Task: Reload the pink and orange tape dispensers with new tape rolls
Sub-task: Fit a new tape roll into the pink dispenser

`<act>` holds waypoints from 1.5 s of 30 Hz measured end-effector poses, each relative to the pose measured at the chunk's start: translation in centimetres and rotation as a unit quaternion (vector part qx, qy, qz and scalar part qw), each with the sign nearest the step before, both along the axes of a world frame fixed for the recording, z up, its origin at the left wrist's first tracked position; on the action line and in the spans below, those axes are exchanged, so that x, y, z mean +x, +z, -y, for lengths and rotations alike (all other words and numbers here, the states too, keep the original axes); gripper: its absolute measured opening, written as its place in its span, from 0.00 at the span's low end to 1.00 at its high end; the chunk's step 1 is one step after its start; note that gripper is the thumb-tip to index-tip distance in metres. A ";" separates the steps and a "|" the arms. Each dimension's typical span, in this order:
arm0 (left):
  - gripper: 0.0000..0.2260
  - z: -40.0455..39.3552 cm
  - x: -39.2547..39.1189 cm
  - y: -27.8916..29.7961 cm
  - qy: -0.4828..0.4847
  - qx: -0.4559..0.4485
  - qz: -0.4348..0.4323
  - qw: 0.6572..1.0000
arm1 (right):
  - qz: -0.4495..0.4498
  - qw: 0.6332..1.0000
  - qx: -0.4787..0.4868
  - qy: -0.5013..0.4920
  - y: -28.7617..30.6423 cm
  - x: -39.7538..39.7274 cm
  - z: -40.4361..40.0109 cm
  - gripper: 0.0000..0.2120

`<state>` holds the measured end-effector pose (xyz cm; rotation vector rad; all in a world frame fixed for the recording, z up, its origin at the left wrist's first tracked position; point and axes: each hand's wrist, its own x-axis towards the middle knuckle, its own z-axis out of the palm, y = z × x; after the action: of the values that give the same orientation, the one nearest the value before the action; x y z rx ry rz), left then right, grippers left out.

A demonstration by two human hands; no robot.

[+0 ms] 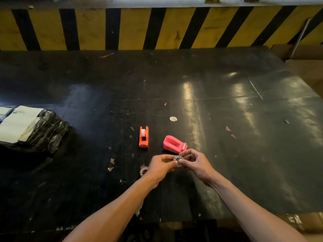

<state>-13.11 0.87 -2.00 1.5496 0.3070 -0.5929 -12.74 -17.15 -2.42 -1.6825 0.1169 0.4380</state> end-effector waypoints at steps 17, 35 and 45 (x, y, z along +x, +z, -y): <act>0.28 -1.8 9.0 -2.0 -0.288 0.350 0.215 0.865 | 0.217 0.925 -0.303 0.075 -1.3 6.4 -1.3 0.15; 0.29 -3.4 4.3 -2.3 -0.273 0.324 0.198 0.884 | 0.280 0.875 -0.330 0.217 -2.4 2.8 -2.1 0.06; 0.28 -3.2 4.1 -1.9 -0.269 0.328 0.179 0.888 | 0.237 0.879 -0.340 0.236 -1.2 3.1 -2.9 0.07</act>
<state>-8.98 4.11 -3.90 2.3942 -0.2559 -0.6422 -9.64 -14.21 -3.58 -2.4813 -0.5796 0.3452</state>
